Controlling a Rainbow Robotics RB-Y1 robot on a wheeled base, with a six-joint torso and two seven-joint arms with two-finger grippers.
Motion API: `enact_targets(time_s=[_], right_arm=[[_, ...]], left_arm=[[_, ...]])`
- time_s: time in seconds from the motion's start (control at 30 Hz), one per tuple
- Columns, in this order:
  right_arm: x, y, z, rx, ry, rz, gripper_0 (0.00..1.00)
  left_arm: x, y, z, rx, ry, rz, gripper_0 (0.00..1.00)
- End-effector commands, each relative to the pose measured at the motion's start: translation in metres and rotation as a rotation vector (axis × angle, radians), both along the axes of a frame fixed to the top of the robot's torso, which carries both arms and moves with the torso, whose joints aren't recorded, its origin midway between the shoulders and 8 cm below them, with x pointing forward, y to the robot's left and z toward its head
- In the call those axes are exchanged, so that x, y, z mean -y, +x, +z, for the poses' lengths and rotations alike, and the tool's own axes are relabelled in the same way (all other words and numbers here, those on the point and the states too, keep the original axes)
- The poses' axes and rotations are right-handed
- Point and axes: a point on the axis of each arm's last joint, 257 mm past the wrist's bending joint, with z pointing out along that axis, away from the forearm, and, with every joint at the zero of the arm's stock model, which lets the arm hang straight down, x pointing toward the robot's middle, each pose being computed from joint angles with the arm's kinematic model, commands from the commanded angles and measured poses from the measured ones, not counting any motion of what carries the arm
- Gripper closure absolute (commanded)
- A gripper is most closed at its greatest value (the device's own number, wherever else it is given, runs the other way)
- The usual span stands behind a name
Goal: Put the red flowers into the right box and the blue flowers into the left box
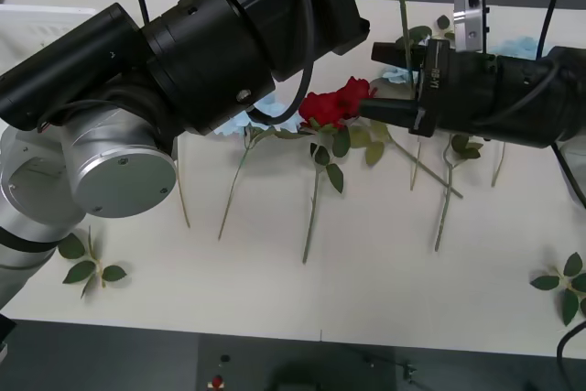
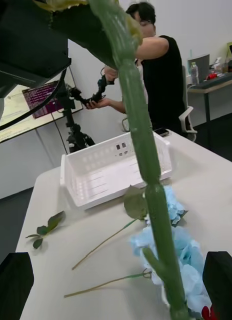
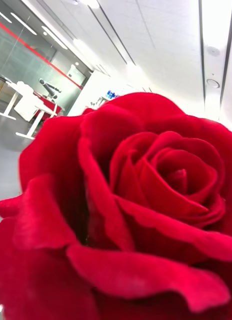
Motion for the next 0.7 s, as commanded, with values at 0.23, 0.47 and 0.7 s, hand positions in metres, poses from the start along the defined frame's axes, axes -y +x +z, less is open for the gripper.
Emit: enact_targets(time_s=[0.23,0.47,0.7], right_arm=[[-0.0124,0.0063,0.0300,0.067,0.029,-0.010,1.00],[-0.0105,0.0068,0.0318,0.066,0.035,-0.012,1.00],[-0.0089,0.0093,0.0335,0.068,0.040,-0.023,1.00]], left_arm=[[0.0015,-0.0060,0.0172,0.060,-0.002,-0.004,1.00],[0.0000,-0.0038,0.0158,0.059,0.001,0.002,1.00],[-0.0006,-0.0010,0.0128,0.052,0.005,0.005,1.00]])
